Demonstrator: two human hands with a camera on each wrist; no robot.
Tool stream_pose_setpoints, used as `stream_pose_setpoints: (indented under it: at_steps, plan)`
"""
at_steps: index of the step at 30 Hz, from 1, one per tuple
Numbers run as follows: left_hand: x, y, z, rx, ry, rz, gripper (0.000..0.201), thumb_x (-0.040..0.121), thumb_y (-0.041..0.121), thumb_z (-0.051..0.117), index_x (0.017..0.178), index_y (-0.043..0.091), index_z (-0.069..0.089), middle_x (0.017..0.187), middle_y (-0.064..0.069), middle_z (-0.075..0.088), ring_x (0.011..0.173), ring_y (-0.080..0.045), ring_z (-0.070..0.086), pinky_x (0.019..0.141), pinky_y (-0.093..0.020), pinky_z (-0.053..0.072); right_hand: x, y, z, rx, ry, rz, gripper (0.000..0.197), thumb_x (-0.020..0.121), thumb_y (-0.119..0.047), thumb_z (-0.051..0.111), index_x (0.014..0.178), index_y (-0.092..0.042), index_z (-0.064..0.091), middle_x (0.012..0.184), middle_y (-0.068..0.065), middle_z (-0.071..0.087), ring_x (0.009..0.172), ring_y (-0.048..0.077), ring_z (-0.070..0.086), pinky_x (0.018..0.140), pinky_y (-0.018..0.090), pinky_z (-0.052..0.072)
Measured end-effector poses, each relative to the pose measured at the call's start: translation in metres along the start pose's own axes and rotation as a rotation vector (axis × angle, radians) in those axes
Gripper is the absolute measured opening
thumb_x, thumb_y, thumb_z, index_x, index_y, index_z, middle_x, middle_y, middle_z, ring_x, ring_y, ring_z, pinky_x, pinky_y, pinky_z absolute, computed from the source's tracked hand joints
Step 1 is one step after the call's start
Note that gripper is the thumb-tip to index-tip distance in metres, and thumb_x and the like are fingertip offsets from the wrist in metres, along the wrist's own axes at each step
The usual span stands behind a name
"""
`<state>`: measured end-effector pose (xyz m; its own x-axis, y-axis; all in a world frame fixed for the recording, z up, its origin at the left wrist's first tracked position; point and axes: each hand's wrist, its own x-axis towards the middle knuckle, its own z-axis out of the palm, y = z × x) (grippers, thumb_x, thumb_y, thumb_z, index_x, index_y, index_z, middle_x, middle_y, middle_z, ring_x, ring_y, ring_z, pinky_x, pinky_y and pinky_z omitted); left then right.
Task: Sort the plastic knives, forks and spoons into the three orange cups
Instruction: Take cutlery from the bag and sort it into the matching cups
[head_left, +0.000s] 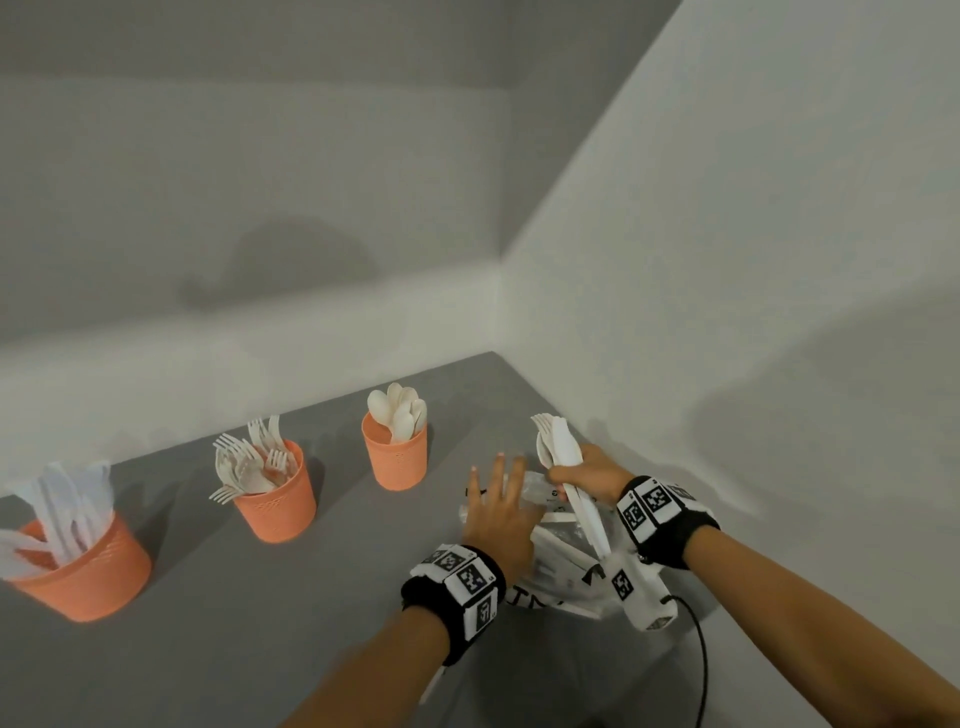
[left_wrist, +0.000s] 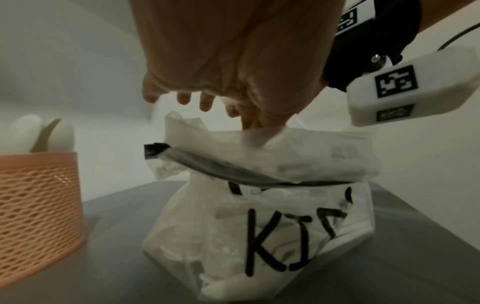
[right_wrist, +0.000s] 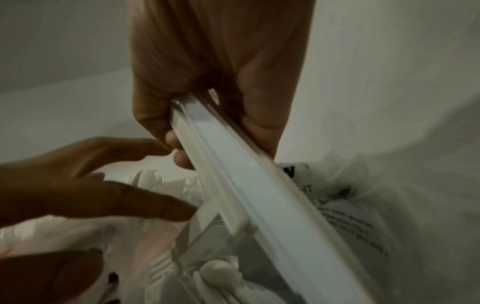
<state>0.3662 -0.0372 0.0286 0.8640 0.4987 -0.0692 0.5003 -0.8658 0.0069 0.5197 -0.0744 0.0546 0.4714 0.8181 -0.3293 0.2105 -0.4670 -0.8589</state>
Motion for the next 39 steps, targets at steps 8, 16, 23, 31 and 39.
stream_pose_setpoints:
  at_steps: [8,16,23,31,39]
  plan:
    - [0.012,0.008,0.023,0.150,-0.052,0.077,0.044,0.099,0.040,0.029,0.141,0.028,0.037,0.155,-0.005,-0.023,0.138,-0.031,-0.030,0.096,-0.061,-0.028,-0.002,-0.002,-0.009,0.099,0.066,-0.049,0.018,0.083,0.006,0.056,0.076,-0.010,0.052,0.058,0.005,0.055,0.048,0.014,0.053,0.051,0.025,0.049]
    - [0.003,-0.020,0.005,-0.745,0.414,-0.154,0.030,0.093,0.017,0.046,0.120,0.020,0.060,0.146,-0.008,0.033,0.137,-0.027,0.030,0.115,-0.041,0.023,0.002,-0.033,-0.019,0.428,0.287,-0.141,0.023,0.081,0.007,0.055,0.064,-0.006,0.050,0.047,0.003,0.046,0.039,0.011,0.047,0.047,0.023,0.046]
    - [-0.039,-0.080,-0.020,-2.134,0.305,-0.764,0.026,0.100,0.020,0.033,0.091,0.005,0.053,0.079,-0.011,0.057,0.073,-0.022,0.056,0.066,-0.030,0.046,0.003,-0.090,0.077,0.622,0.018,-0.217,0.019,0.081,0.001,0.061,0.068,-0.010,0.054,0.048,0.000,0.050,0.046,0.014,0.048,0.052,0.026,0.045]
    - [-0.110,-0.152,-0.025,-2.640,0.368,-0.775,0.048,0.102,0.028,0.022,0.105,-0.008,0.054,0.086,-0.022,0.066,0.087,-0.031,0.059,0.066,-0.043,0.057,-0.021,-0.132,0.221,0.588,-0.129,-0.254,0.017,0.077,0.002,0.066,0.066,-0.007,0.056,0.052,0.001,0.058,0.049,0.011,0.057,0.055,0.025,0.049]
    - [-0.176,-0.193,-0.031,-2.275,0.369,-0.611,0.036,0.069,-0.003,0.035,0.098,0.001,0.057,0.082,-0.013,0.059,0.077,-0.023,0.058,0.077,-0.034,0.052,-0.031,-0.150,0.302,0.518,-0.247,-0.163,0.007,0.079,-0.004,0.063,0.083,-0.002,0.058,0.065,0.011,0.061,0.059,0.023,0.062,0.057,0.032,0.051]
